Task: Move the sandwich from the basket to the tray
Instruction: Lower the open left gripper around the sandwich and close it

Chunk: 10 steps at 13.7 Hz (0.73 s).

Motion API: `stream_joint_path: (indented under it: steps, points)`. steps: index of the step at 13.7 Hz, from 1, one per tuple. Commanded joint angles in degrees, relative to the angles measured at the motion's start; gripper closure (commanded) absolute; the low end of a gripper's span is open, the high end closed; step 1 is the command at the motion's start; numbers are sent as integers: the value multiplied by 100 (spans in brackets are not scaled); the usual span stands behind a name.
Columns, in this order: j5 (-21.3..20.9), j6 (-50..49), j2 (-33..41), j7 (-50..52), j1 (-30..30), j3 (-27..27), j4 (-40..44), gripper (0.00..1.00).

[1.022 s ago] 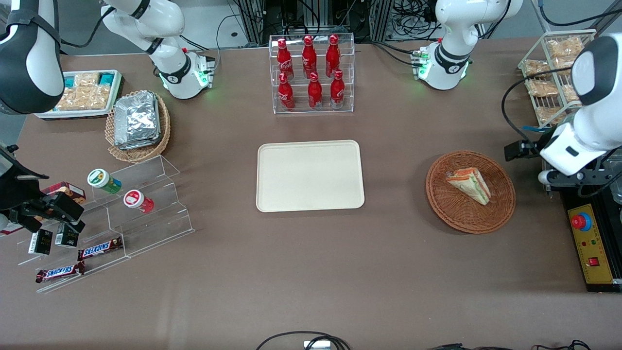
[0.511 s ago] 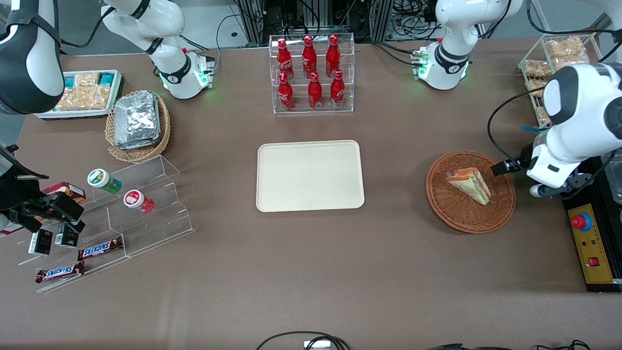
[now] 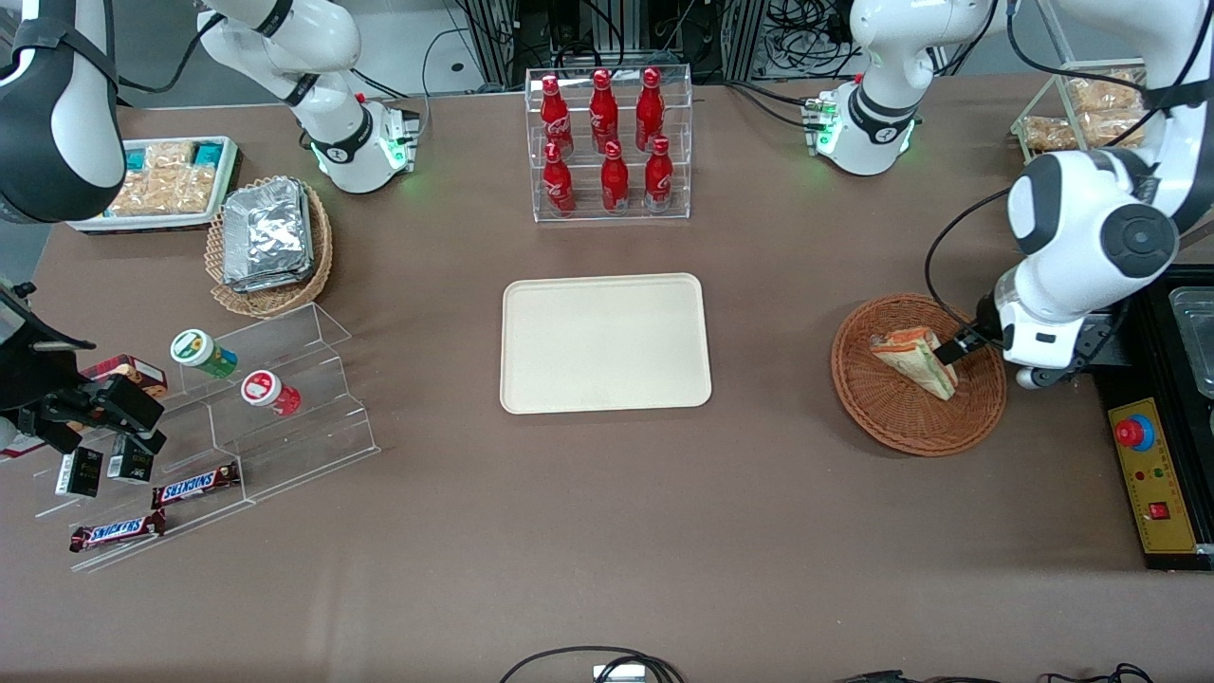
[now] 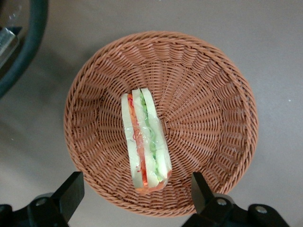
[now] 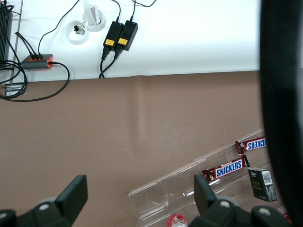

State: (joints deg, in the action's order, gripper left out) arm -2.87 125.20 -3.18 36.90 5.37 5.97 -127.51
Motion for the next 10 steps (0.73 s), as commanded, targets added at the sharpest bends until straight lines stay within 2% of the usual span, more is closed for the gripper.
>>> stream_joint_path:
  steps: [1,10]
  points:
    - [-56,311,-33,361,-18,10,-221,0]
    - [-56,1427,-306,924,-150,10,-862,0]
